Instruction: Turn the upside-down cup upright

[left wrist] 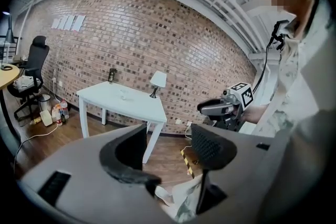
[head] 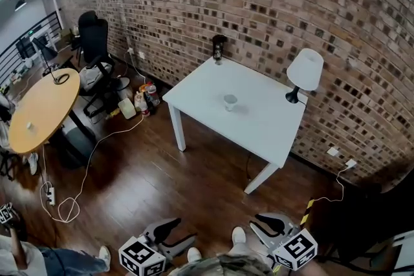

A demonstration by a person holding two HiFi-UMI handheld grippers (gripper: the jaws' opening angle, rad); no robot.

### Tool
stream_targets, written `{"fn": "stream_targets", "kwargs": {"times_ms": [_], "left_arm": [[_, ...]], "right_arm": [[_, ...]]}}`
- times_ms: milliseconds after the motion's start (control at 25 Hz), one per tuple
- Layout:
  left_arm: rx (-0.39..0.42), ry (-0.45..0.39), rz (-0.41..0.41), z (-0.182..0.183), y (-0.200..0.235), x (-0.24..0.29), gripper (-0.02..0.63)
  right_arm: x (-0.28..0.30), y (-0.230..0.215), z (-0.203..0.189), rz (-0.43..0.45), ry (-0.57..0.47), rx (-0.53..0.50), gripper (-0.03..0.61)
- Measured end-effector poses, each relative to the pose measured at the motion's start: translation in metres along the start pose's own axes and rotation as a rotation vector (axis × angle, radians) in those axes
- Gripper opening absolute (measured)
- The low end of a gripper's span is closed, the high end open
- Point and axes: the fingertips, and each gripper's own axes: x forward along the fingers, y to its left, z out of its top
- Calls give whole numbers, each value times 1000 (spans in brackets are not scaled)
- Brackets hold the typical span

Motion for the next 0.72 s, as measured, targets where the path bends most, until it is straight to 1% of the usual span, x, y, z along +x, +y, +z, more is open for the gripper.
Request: {"fn": "stream_targets", "kwargs": {"times_ms": [120, 240, 480, 600, 720], "left_arm": [[-5, 9, -35, -12, -5, -16, 272], [31, 6, -58, -19, -8, -26, 272], [78, -27, -53, -42, -29, -15, 272], [57, -23, -49, -55, -37, -15, 272], [-7, -1, -51, -55, -54, -20, 261]], "right_arm": [[-3, 26, -1, -25, 17, 18, 81], [-6, 44, -1, -38, 30, 10, 80], [-21, 48, -27, -23, 28, -34, 78], [-29, 54, -33, -29, 43, -58, 77], [-41, 64, -28, -30, 64, -71, 75]]}}
